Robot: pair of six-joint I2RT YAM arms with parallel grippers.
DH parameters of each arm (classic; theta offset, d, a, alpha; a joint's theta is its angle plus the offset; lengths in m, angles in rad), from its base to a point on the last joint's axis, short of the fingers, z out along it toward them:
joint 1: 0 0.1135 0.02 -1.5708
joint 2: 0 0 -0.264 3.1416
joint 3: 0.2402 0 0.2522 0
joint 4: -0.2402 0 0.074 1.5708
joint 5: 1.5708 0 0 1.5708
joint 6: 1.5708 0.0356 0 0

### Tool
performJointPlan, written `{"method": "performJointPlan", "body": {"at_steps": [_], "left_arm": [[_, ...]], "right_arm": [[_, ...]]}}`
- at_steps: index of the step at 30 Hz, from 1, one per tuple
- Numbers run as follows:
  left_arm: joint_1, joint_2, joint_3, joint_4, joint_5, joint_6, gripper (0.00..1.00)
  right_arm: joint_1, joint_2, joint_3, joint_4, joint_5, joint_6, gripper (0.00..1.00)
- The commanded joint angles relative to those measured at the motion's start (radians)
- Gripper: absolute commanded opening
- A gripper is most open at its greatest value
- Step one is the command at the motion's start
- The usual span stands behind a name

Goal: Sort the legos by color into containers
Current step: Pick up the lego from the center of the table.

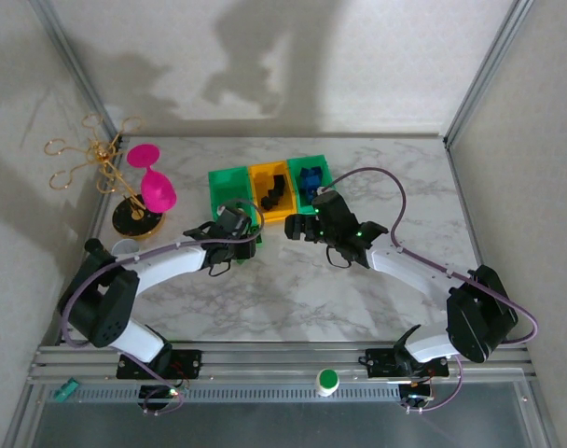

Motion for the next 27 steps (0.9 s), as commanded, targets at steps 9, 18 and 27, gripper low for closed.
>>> {"method": "performJointPlan", "body": {"at_steps": [9,18,27], "left_arm": [[-0.031,0.042,-0.004,-0.016,0.047,0.023,0.58],[-0.043,0.071,-0.013,-0.016,-0.024,-0.016,0.47],[-0.043,0.061,-0.006,-0.02,-0.039,-0.02,0.32]], "right_arm": [[-0.008,-0.021,-0.017,-0.015,0.026,0.017,0.99],[-0.008,-0.012,-0.016,-0.009,0.022,0.013,0.99],[-0.009,-0.019,-0.022,-0.007,0.026,0.013,0.99]]}}
